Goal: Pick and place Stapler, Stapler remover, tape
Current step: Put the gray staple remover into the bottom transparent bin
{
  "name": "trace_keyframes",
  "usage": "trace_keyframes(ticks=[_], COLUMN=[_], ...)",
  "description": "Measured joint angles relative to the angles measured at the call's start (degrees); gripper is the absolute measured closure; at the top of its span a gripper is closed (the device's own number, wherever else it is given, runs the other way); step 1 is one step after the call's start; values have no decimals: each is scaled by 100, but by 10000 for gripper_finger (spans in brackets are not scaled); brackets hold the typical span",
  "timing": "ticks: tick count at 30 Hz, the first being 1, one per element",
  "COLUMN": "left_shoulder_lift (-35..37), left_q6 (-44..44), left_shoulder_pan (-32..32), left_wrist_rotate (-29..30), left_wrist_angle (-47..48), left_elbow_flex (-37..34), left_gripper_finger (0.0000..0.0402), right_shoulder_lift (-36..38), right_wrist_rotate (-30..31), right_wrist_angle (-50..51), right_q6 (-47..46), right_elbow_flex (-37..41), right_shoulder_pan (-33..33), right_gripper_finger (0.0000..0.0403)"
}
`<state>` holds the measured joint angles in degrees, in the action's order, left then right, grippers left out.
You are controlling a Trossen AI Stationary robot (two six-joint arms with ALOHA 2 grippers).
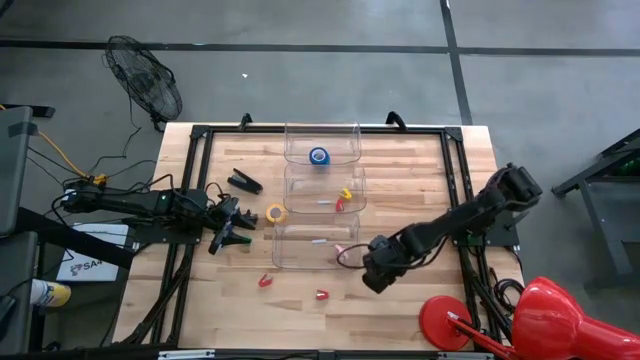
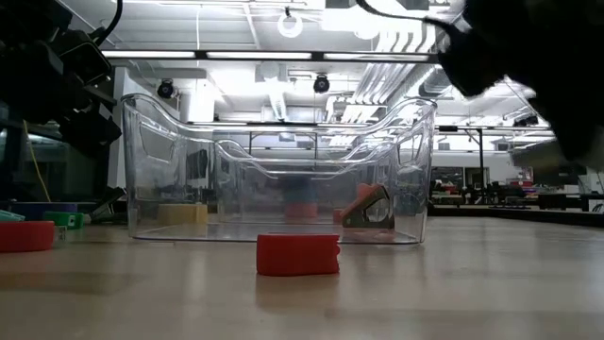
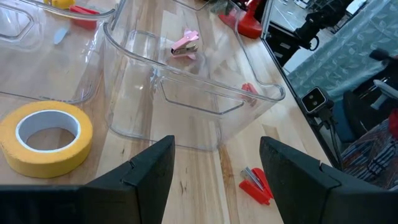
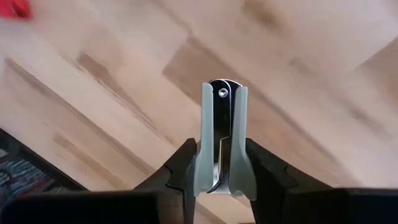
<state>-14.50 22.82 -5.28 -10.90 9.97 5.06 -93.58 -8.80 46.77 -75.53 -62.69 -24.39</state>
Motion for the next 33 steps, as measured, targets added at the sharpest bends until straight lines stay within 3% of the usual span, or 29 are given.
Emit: trace_keyframes(ticks=[6, 12, 24, 33], left_shoulder_lift=[0, 2, 2, 0], left_q6=[-1, 0, -1, -1], left_shoulder_pan=[-1, -1, -2, 0], left_wrist_rotate=[0, 0, 0, 0], left_wrist_angle=[0, -1, 1, -1], left_elbow_flex=[0, 0, -2, -2], left_gripper_finger=[170, 170, 170, 170], right_shoulder_lift=[151, -69, -1680, -2597], right_wrist_rotate=[577, 743, 253, -80], right_wrist_angle=[866, 889, 861, 667], right_q6=[734, 1664, 3118, 3417], right_elbow_flex=[-949, -1823, -3158, -3476], right_shoulder_pan=[439, 1000, 1659, 1731], right_gripper_finger=[310, 310, 310, 307])
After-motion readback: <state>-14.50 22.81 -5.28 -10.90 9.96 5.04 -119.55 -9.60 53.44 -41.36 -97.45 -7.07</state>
